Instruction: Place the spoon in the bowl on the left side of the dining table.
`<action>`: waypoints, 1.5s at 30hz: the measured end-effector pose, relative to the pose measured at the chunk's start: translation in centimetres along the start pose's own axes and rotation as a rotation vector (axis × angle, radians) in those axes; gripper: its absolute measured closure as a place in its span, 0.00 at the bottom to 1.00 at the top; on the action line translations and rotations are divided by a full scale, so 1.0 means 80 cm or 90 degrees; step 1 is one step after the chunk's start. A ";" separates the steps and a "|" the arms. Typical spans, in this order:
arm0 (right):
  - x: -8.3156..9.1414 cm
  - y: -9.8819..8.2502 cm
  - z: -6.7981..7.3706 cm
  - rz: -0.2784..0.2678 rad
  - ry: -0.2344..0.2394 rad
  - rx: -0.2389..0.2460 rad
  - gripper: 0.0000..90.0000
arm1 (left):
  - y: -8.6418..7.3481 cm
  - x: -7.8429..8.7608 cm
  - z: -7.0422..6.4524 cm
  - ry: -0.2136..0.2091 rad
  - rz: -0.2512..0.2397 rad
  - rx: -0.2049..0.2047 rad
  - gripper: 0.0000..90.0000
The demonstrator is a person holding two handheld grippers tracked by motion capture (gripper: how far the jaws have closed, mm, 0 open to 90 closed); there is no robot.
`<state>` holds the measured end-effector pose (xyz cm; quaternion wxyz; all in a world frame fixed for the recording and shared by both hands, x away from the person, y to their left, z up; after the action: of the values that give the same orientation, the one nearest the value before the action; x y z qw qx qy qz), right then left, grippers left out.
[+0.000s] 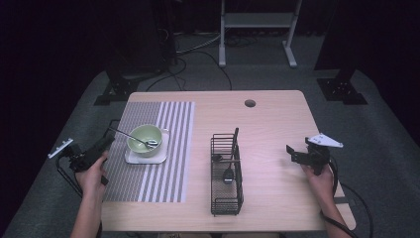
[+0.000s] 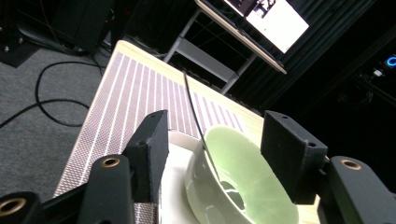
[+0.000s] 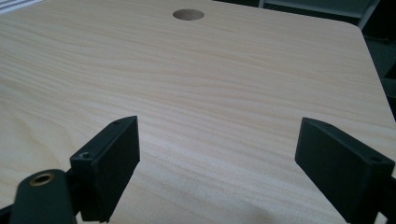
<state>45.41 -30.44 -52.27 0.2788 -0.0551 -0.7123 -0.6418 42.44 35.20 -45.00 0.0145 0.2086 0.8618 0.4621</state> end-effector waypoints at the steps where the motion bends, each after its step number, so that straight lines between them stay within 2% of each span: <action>1: 0.000 0.000 0.000 -0.001 -0.001 0.001 0.14 | -0.002 0.001 -0.003 -0.005 0.003 -0.001 0.45; 15: 0.000 0.000 0.000 -0.001 -0.001 0.000 0.14 | -0.023 0.010 -0.013 -0.022 0.032 -0.010 0.39; 24: 0.000 0.000 0.001 0.001 -0.003 0.002 0.14 | -0.030 0.012 -0.018 -0.023 0.049 -0.014 0.33; 32: 0.000 0.000 0.001 0.001 -0.003 0.002 0.14 | -0.035 0.009 -0.037 -0.038 0.058 -0.026 0.29; 37: 0.000 0.000 0.001 0.001 -0.001 0.002 0.14 | -0.042 0.005 -0.056 -0.053 0.070 -0.037 0.25; 45: 0.000 0.000 0.001 0.001 -0.002 0.002 0.14 | -0.054 0.001 -0.075 -0.061 0.091 -0.075 0.23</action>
<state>45.39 -30.37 -52.27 0.2780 -0.0560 -0.7140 -0.6401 39.55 28.42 -45.01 0.0351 0.2905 0.8142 0.5014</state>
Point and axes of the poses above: each handheld gripper's, and its own axes: x roughly backward along the jaws, y roughly out of its top, z roughly to its left, the point moved 9 cm from there along -x, roughly forward along the jaws, and after that the axes turned 2 degrees about -y, right-handed, at the moved point
